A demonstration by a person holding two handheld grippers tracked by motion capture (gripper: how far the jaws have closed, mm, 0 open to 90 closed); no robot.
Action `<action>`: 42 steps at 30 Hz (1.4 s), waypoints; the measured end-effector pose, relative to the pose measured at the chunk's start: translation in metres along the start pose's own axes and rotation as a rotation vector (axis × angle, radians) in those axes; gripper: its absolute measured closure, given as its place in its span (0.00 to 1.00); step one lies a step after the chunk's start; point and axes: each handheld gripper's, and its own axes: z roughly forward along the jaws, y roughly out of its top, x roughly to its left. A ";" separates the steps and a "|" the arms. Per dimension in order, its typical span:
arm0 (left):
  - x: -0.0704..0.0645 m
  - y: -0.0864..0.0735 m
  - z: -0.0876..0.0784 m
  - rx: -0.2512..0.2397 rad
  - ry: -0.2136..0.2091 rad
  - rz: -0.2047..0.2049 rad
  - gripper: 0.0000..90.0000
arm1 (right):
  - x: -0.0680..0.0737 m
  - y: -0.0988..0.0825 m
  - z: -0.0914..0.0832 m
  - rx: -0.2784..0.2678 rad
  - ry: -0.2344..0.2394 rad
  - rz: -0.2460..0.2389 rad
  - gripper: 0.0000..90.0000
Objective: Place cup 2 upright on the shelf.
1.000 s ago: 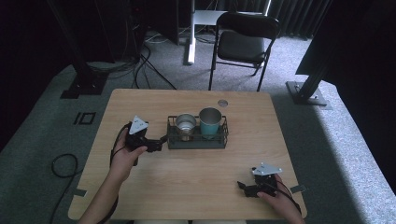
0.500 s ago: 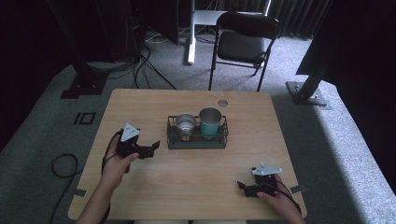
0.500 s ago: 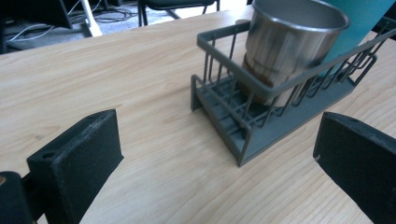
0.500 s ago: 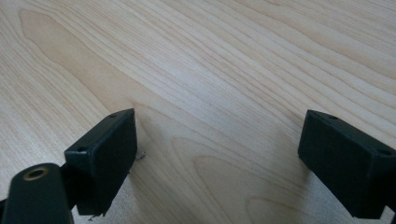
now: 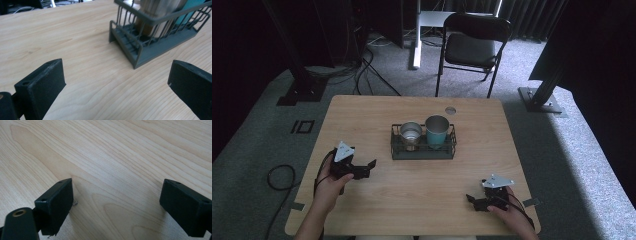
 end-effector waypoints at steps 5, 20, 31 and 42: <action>0.001 -0.010 -0.003 0.014 -0.002 -0.010 0.02 | 0.000 0.000 0.000 0.000 0.000 0.001 0.13; 0.003 -0.039 -0.017 0.072 0.024 -0.013 0.02 | 0.000 0.000 0.000 0.000 0.000 0.001 0.13; 0.006 -0.060 -0.029 0.107 0.042 -0.034 0.02 | 0.000 0.000 0.000 0.000 0.000 0.000 0.13; 0.013 -0.076 -0.036 0.187 0.154 -0.073 0.02 | 0.000 0.000 0.000 0.000 0.000 0.000 0.13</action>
